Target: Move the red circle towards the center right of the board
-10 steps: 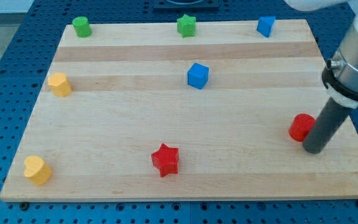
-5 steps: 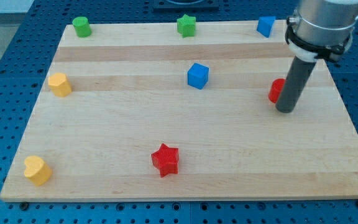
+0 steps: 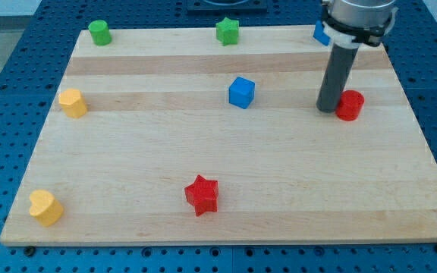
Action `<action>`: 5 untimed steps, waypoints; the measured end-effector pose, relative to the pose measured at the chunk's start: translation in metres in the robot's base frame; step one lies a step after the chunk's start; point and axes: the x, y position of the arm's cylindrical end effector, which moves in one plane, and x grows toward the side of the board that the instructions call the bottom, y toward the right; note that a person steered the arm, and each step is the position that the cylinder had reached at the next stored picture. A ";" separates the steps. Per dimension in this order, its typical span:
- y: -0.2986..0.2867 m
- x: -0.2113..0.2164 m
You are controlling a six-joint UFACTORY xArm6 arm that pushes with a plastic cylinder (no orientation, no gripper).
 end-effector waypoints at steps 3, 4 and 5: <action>-0.010 -0.037; -0.053 -0.071; -0.112 -0.078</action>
